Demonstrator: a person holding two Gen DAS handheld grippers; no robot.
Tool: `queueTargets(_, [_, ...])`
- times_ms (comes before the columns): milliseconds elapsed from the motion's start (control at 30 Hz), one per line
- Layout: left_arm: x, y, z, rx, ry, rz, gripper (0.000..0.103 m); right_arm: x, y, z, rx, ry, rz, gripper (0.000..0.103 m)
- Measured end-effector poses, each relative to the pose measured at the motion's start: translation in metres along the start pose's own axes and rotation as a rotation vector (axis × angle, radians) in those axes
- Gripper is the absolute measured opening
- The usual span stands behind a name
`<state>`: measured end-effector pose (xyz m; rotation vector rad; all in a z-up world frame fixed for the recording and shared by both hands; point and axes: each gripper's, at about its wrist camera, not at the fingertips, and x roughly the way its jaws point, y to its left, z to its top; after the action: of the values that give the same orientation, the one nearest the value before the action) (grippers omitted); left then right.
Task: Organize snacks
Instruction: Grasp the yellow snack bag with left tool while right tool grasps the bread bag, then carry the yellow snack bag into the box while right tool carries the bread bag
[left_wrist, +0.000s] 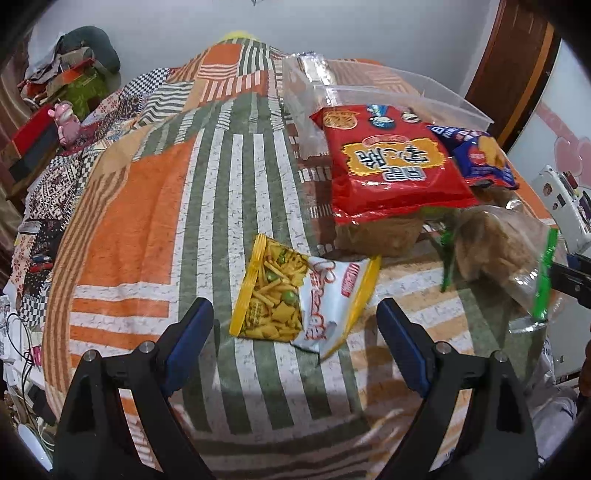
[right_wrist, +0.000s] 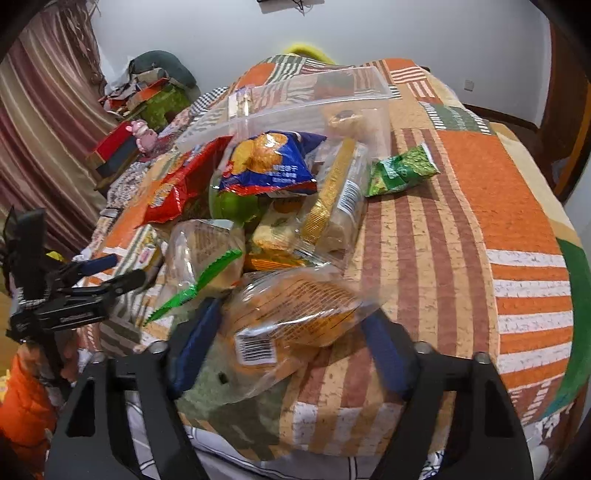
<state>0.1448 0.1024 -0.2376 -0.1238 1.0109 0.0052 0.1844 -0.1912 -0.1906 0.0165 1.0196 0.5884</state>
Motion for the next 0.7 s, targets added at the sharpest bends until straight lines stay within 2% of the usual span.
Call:
queueTargets(67, [0.007,0.002,0.003,-0.005,0.007,-0.001,0.091,0.0,0.0,0.0,-0.002,0.002,0.006,0.067])
queueTargets(133, [0.016,0.006,0.005,-0.019,0.022,-0.001,0.091,0.001,-0.001,0.0,-0.001,0.012,0.016,0.057])
queueTargets(233, [0.025,0.011,0.007,-0.035,0.03,-0.012,0.091,-0.001,-0.003,0.0,0.009,0.012,0.023,0.052])
queueTargets(367, [0.027,0.015,0.007,-0.041,0.014,-0.028,0.089,-0.004,-0.003,0.0,-0.012,0.002,-0.012,0.05])
queueTargets(433, [0.027,0.016,0.008,-0.038,0.004,-0.024,0.074,-0.007,-0.003,0.001,-0.018,-0.008,-0.028,0.05])
queueTargets(600, [0.023,0.022,0.007,-0.06,-0.011,-0.005,0.067,-0.014,-0.01,0.003,0.0,-0.03,-0.052,0.048])
queueTargets(633, [0.019,0.022,0.007,-0.061,-0.018,-0.002,0.062,-0.016,-0.011,0.003,0.002,-0.033,-0.057,0.048])
queueTargets(700, [0.011,0.02,0.007,-0.056,-0.032,0.007,0.057,-0.02,-0.015,0.003,0.008,-0.043,-0.065,0.048])
